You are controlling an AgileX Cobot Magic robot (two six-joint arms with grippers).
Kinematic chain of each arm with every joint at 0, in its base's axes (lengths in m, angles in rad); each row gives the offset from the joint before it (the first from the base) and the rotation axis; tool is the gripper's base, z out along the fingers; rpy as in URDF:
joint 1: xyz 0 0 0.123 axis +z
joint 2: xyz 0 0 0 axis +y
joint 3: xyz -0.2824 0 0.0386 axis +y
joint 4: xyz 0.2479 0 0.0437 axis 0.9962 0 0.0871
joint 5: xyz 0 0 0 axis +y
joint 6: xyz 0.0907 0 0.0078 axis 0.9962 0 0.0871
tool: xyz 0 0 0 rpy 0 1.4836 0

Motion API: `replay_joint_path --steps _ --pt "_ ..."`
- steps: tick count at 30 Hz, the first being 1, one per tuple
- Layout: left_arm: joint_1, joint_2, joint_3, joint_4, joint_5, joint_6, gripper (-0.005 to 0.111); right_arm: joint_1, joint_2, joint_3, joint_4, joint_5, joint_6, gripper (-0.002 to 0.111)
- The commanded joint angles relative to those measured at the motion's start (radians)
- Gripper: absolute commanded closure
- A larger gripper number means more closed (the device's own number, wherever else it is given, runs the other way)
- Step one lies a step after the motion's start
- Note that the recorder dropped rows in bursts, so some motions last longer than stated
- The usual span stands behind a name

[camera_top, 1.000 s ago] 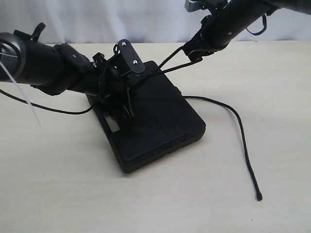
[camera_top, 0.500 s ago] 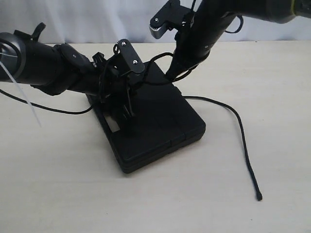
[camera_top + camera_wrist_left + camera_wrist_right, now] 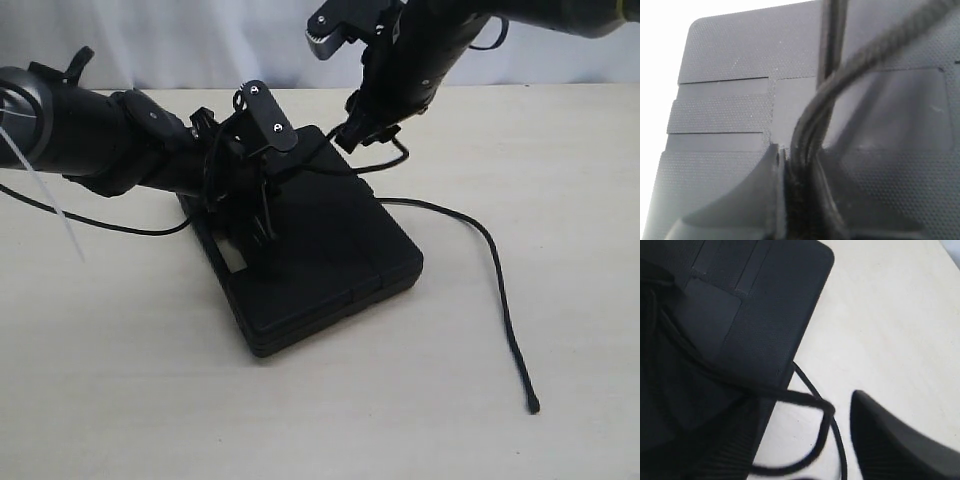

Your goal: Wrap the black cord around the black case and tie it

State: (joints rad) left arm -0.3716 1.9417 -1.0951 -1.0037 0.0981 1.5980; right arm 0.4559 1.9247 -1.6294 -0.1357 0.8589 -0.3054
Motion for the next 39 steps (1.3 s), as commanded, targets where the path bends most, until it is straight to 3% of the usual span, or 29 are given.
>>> replay_joint_path --steps 1,4,9,13,17,22,36,39 --pt "-0.003 0.001 0.005 -0.004 -0.003 -0.004 0.107 -0.001 -0.046 0.002 -0.011 0.010 0.060 0.035" --pt "-0.003 0.001 0.005 -0.004 -0.003 -0.004 0.107 -0.001 -0.101 0.002 -0.028 0.050 0.060 0.035" --pt "-0.003 0.001 0.005 -0.004 -0.003 -0.004 0.107 -0.007 -0.144 0.002 -0.268 0.274 0.029 0.037" --pt "-0.003 0.001 0.005 -0.004 -0.001 -0.004 0.107 -0.079 -0.144 0.068 -0.272 0.362 -0.041 0.042" --pt "-0.003 0.001 0.005 -0.004 -0.001 -0.004 0.107 -0.178 -0.142 0.238 -0.208 0.225 -0.036 0.043" --pt "-0.003 0.001 0.005 -0.009 -0.005 -0.004 0.107 -0.257 -0.095 0.422 -0.144 0.035 0.104 0.043" --pt "-0.003 0.001 0.005 -0.009 0.005 -0.004 0.107 -0.257 0.085 0.364 0.046 0.003 0.296 0.043" --pt "-0.003 0.001 0.005 -0.009 0.012 -0.004 0.107 -0.261 0.103 0.363 -0.010 0.002 0.381 0.050"
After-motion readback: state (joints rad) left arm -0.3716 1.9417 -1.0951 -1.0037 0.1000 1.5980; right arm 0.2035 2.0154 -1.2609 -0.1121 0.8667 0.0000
